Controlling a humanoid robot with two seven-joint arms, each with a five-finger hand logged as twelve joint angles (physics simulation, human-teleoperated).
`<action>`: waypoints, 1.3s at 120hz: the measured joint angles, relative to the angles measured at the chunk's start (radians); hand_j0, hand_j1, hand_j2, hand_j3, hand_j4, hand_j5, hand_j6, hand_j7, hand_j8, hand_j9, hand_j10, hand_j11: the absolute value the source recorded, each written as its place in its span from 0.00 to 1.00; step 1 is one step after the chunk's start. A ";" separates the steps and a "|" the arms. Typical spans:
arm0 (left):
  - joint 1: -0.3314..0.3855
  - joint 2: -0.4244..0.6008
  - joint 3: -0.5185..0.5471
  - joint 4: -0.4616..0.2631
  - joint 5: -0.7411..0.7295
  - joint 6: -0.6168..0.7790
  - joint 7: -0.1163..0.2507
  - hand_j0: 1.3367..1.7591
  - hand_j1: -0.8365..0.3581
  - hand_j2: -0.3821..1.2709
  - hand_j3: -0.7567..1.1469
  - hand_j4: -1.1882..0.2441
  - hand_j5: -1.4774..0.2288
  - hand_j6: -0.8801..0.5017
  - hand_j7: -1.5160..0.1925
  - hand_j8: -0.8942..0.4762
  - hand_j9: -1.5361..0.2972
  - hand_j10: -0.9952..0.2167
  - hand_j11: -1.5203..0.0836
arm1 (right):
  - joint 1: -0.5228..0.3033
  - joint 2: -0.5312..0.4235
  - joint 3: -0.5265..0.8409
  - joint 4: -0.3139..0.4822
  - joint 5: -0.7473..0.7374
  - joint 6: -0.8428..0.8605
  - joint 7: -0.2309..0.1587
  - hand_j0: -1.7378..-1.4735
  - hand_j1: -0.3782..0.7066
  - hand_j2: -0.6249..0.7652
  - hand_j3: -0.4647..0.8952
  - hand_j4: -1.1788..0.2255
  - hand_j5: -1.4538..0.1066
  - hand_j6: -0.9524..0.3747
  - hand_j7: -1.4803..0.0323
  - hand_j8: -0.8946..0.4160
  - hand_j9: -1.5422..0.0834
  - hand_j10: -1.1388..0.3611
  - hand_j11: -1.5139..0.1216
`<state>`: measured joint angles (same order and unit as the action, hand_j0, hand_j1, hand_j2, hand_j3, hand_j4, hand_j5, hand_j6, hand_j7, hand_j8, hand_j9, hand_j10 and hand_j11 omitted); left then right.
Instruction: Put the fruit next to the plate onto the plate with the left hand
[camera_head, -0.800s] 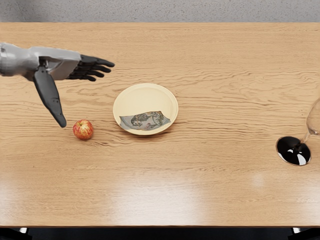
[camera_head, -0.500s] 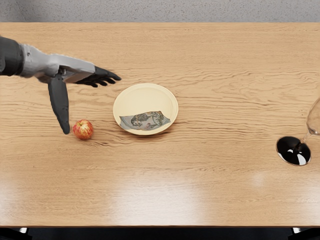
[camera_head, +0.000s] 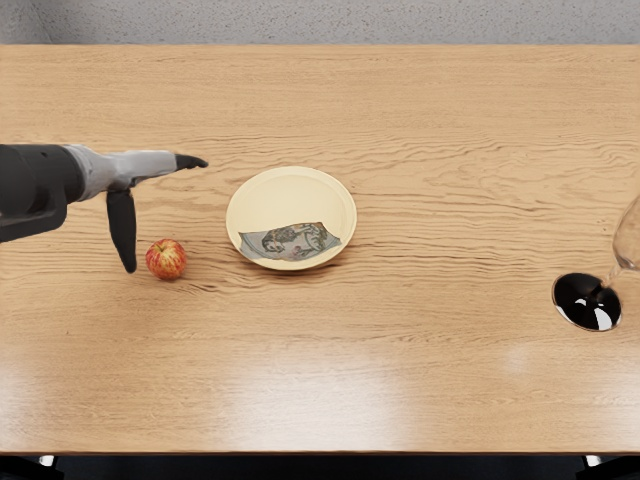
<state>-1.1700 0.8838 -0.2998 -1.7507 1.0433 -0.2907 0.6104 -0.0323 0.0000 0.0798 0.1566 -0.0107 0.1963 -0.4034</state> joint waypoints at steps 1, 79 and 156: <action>0.005 -0.001 0.000 0.000 0.006 0.004 0.000 0.76 0.97 0.24 0.40 0.81 0.85 0.61 0.87 0.63 0.82 0.80 0.93 | 0.000 0.000 0.000 0.000 0.000 0.000 0.000 0.30 0.03 0.45 0.34 0.84 0.93 0.72 0.98 0.68 0.95 0.76 0.93; 0.186 -0.140 0.056 0.093 0.258 0.148 0.000 0.76 0.93 0.24 0.40 0.78 0.82 0.59 0.84 0.60 0.79 0.77 0.90 | 0.001 0.000 0.000 0.000 0.000 0.000 0.000 0.30 0.03 0.45 0.34 0.84 0.93 0.72 0.98 0.68 0.95 0.76 0.93; 0.225 -0.187 0.062 0.164 0.292 0.185 0.000 0.76 0.73 0.27 0.40 0.64 0.66 0.44 0.69 0.46 0.65 0.60 0.73 | 0.003 0.000 0.000 0.000 0.000 0.000 0.000 0.30 0.03 0.45 0.34 0.84 0.93 0.72 0.98 0.68 0.95 0.76 0.93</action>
<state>-0.9449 0.6964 -0.2377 -1.5868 1.3354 -0.1053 0.6109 -0.0291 0.0000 0.0798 0.1565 -0.0104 0.1963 -0.4034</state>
